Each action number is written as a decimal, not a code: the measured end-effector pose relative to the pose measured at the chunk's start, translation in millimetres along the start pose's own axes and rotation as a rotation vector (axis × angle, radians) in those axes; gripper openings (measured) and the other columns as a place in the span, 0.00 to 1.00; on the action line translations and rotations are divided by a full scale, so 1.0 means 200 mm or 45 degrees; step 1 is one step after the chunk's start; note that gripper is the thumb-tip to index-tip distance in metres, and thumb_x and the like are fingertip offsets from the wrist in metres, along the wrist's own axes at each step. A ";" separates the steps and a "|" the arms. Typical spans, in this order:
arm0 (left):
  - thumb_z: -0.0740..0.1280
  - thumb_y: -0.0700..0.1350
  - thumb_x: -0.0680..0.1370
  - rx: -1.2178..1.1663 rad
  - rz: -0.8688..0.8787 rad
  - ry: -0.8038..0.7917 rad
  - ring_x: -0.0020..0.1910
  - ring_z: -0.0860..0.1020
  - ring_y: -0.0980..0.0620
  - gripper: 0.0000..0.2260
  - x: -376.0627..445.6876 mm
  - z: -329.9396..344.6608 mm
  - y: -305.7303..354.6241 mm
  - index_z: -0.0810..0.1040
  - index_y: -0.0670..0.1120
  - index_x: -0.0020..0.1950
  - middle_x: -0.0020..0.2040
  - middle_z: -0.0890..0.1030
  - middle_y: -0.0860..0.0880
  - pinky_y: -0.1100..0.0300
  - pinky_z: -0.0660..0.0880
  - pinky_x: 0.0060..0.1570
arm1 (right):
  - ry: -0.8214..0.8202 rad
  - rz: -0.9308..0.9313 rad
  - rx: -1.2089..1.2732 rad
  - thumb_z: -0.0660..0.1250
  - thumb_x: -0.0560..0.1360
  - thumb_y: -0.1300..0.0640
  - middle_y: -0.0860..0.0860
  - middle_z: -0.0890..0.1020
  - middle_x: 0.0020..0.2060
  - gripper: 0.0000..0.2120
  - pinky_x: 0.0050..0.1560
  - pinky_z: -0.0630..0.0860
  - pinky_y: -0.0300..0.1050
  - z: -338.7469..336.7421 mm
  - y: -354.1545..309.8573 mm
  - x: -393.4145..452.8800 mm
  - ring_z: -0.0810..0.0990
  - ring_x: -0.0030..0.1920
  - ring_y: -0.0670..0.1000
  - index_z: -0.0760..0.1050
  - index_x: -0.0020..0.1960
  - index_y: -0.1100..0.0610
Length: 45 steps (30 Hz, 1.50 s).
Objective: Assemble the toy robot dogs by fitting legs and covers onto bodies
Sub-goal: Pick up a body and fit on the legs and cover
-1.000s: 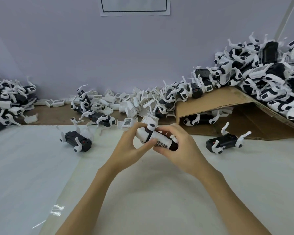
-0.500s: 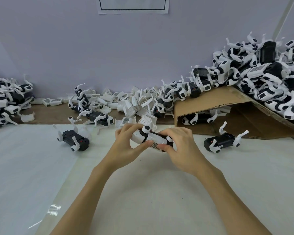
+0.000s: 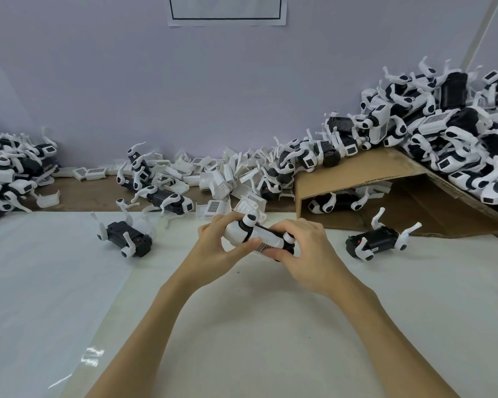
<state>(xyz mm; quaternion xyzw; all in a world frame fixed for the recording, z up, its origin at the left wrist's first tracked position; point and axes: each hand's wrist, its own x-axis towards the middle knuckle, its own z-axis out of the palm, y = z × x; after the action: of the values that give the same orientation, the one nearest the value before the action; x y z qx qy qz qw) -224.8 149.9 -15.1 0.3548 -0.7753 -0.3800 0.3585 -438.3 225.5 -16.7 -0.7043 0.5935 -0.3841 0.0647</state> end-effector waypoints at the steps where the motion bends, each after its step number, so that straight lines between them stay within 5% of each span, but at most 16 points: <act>1: 0.72 0.69 0.72 0.000 -0.001 -0.006 0.67 0.74 0.43 0.24 0.00 0.00 0.00 0.78 0.64 0.65 0.61 0.81 0.54 0.41 0.72 0.70 | 0.013 -0.008 0.001 0.74 0.77 0.43 0.33 0.76 0.49 0.12 0.60 0.60 0.29 0.00 0.00 0.00 0.62 0.58 0.25 0.80 0.59 0.45; 6: 0.76 0.61 0.77 0.024 -0.017 0.047 0.68 0.74 0.43 0.20 0.00 0.00 -0.01 0.79 0.59 0.67 0.63 0.81 0.54 0.41 0.71 0.71 | -0.012 0.006 -0.022 0.71 0.79 0.41 0.38 0.80 0.54 0.15 0.69 0.63 0.44 0.02 -0.02 0.00 0.72 0.58 0.40 0.79 0.62 0.46; 11: 0.76 0.61 0.75 -0.090 -0.087 0.087 0.68 0.75 0.43 0.24 0.01 0.01 -0.02 0.80 0.55 0.68 0.61 0.83 0.53 0.41 0.73 0.70 | -0.041 0.004 -0.033 0.75 0.77 0.46 0.40 0.78 0.61 0.22 0.71 0.63 0.51 0.04 -0.03 0.00 0.72 0.64 0.44 0.75 0.68 0.46; 15: 0.77 0.57 0.74 -0.356 -0.123 0.092 0.57 0.84 0.53 0.13 0.01 0.02 -0.01 0.84 0.58 0.57 0.53 0.88 0.52 0.58 0.81 0.57 | 0.032 -0.050 -0.124 0.79 0.73 0.48 0.44 0.73 0.68 0.33 0.70 0.62 0.45 0.07 -0.04 0.00 0.69 0.70 0.47 0.70 0.74 0.50; 20: 0.81 0.59 0.70 -0.590 -0.277 0.229 0.40 0.82 0.59 0.19 0.03 0.03 0.02 0.87 0.49 0.54 0.44 0.89 0.52 0.74 0.74 0.39 | 0.299 -0.196 -0.106 0.78 0.75 0.53 0.46 0.76 0.64 0.26 0.64 0.71 0.48 0.10 -0.09 0.00 0.75 0.65 0.49 0.72 0.69 0.53; 23: 0.78 0.60 0.73 -0.608 -0.325 0.196 0.42 0.79 0.59 0.18 0.04 0.03 0.02 0.87 0.49 0.54 0.47 0.88 0.50 0.68 0.73 0.46 | 0.359 -0.277 -0.176 0.75 0.76 0.53 0.46 0.77 0.63 0.22 0.61 0.73 0.51 0.11 -0.11 0.00 0.76 0.62 0.51 0.74 0.68 0.50; 28: 0.75 0.58 0.73 -0.613 -0.380 0.076 0.53 0.79 0.45 0.17 0.03 0.04 0.03 0.88 0.47 0.54 0.54 0.88 0.46 0.50 0.73 0.61 | 0.288 -0.361 -0.239 0.76 0.75 0.52 0.49 0.78 0.60 0.20 0.60 0.75 0.54 0.10 -0.09 0.00 0.76 0.59 0.54 0.75 0.64 0.50; 31: 0.76 0.56 0.71 -0.645 -0.459 0.047 0.46 0.80 0.49 0.15 0.04 0.05 0.02 0.88 0.47 0.50 0.47 0.87 0.48 0.54 0.73 0.54 | 0.268 -0.351 -0.260 0.78 0.73 0.55 0.48 0.79 0.58 0.21 0.59 0.75 0.54 0.12 -0.09 0.01 0.77 0.60 0.54 0.76 0.62 0.52; 34: 0.76 0.57 0.69 -0.671 -0.532 0.161 0.42 0.80 0.50 0.24 0.05 0.04 0.01 0.84 0.34 0.42 0.40 0.85 0.46 0.58 0.72 0.48 | 0.238 -0.335 -0.295 0.76 0.73 0.57 0.48 0.79 0.59 0.23 0.60 0.75 0.53 0.12 -0.09 0.01 0.77 0.61 0.55 0.77 0.66 0.53; 37: 0.76 0.58 0.68 -0.649 -0.586 0.234 0.42 0.80 0.49 0.23 0.06 0.02 0.01 0.80 0.38 0.30 0.38 0.83 0.42 0.55 0.71 0.48 | 0.267 -0.357 -0.339 0.71 0.72 0.63 0.49 0.80 0.56 0.23 0.58 0.76 0.52 0.13 -0.09 0.01 0.78 0.57 0.55 0.79 0.67 0.53; 41: 0.75 0.60 0.76 -0.581 -0.612 0.290 0.39 0.80 0.50 0.20 0.05 0.06 0.00 0.88 0.42 0.48 0.38 0.87 0.45 0.55 0.70 0.45 | 0.189 -0.181 -0.197 0.74 0.72 0.65 0.47 0.81 0.56 0.24 0.55 0.78 0.53 0.15 -0.11 0.01 0.79 0.56 0.53 0.78 0.67 0.50; 45: 0.65 0.68 0.80 -0.682 -0.478 0.300 0.40 0.80 0.49 0.29 0.05 0.05 0.01 0.87 0.42 0.52 0.39 0.85 0.45 0.54 0.77 0.50 | 0.179 0.136 0.300 0.76 0.77 0.58 0.40 0.81 0.55 0.22 0.53 0.82 0.46 0.09 -0.13 0.01 0.81 0.55 0.44 0.75 0.66 0.43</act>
<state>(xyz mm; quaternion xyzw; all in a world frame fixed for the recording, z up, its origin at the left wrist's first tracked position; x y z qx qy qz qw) -238.2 145.3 -15.1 0.4259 -0.5225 -0.5858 0.4499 -406.1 225.6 -14.1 -0.6305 0.5841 -0.4955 0.1256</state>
